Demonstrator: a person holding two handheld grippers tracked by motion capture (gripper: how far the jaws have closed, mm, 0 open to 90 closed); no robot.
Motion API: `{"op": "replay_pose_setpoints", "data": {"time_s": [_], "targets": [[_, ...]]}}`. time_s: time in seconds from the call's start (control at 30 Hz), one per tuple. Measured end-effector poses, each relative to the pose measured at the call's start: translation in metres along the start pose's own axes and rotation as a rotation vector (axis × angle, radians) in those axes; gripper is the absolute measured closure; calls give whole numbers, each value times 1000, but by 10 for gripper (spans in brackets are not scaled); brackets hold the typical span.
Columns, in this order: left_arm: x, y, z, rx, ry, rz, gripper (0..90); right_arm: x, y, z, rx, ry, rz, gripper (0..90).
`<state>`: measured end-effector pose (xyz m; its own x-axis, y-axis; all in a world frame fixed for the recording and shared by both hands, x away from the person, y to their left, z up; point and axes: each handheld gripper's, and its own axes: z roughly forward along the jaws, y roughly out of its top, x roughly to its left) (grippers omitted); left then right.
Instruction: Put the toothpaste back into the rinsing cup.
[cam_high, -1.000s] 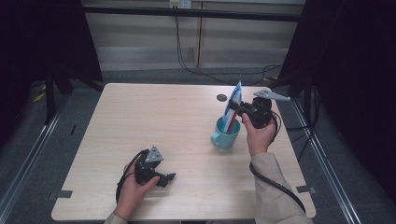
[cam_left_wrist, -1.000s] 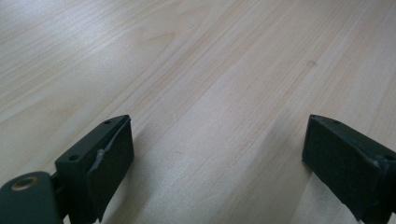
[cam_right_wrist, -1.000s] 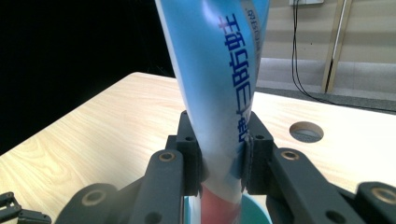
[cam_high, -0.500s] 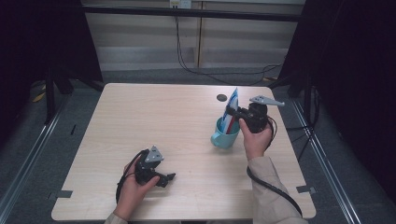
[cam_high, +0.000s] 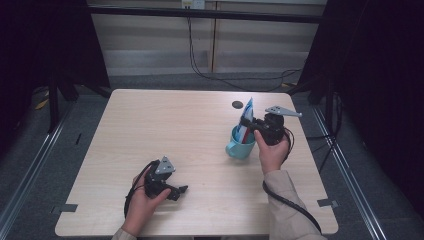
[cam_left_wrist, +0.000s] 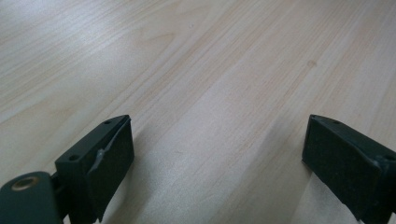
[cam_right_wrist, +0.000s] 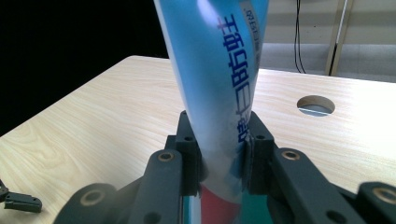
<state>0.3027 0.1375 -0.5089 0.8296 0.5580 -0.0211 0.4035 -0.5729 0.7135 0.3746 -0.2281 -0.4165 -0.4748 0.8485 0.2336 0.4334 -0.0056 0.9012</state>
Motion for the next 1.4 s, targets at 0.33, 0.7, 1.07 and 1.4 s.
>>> {"op": "replay_pose_setpoints", "data": {"time_s": [0.33, 0.7, 1.07, 1.4], "targets": [[0, 0, 0, 0, 0, 0, 87, -3, -4, -1, -1, -1, 11, 722], [0, 0, 0, 0, 1, 0, 87, -7, -5, -4, -1, -4, 17, 711], [0, 0, 0, 0, 1, 0, 87, -13, -8, -10, -4, -14, 5, 696], [0, 0, 0, 0, 1, 0, 87, -15, -9, -13, 6, -33, -3, 673]]}}
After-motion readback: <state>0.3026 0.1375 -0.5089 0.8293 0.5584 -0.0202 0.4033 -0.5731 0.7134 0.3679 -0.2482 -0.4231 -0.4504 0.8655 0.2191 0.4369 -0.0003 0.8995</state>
